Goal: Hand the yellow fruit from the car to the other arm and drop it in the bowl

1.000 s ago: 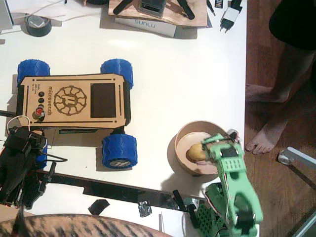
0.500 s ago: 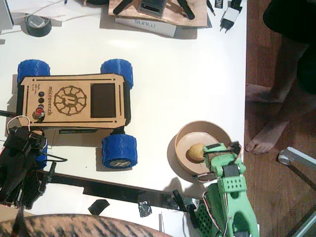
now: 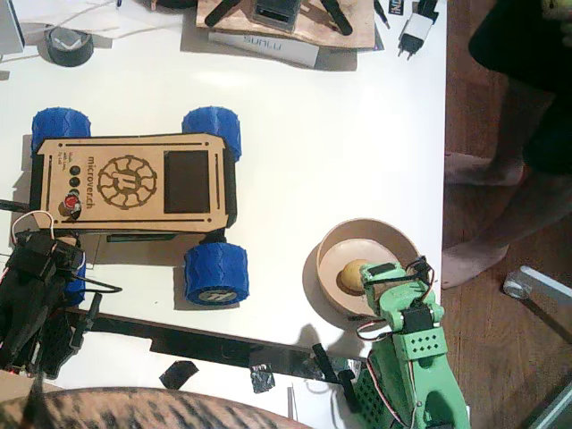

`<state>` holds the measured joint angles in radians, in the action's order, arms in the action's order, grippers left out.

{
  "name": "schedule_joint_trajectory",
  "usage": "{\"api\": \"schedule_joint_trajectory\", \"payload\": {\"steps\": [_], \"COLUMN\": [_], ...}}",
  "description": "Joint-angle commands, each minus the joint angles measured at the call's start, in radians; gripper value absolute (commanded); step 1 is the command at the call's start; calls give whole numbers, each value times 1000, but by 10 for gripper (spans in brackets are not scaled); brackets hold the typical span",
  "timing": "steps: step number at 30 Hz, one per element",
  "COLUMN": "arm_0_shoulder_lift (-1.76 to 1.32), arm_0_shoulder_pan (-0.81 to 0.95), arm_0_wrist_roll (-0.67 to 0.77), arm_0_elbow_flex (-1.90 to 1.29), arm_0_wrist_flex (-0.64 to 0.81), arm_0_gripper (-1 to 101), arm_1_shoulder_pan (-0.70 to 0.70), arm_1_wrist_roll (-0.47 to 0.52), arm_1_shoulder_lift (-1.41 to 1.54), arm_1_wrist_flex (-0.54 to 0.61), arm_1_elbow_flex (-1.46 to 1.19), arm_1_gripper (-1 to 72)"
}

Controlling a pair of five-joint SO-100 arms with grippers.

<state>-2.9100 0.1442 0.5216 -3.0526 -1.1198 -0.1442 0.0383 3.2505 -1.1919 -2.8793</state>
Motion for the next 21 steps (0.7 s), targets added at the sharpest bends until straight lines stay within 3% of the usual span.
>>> {"api": "schedule_joint_trajectory", "payload": {"steps": [1, 21], "arm_0_shoulder_lift": [-3, -9], "arm_0_shoulder_pan": [-5, -5], "arm_0_wrist_roll": [0, -2], "arm_0_elbow_flex": [-2, -2], "arm_0_wrist_flex": [-18, -20], "arm_0_gripper": [0, 0], "arm_1_shoulder_pan": [34, 6], "arm_1_wrist_roll": [2, 37], "arm_1_shoulder_lift": [-2, -3], "arm_1_wrist_flex": [-5, 69], "arm_1_elbow_flex": [12, -87], "arm_1_gripper": [0, 0]}}
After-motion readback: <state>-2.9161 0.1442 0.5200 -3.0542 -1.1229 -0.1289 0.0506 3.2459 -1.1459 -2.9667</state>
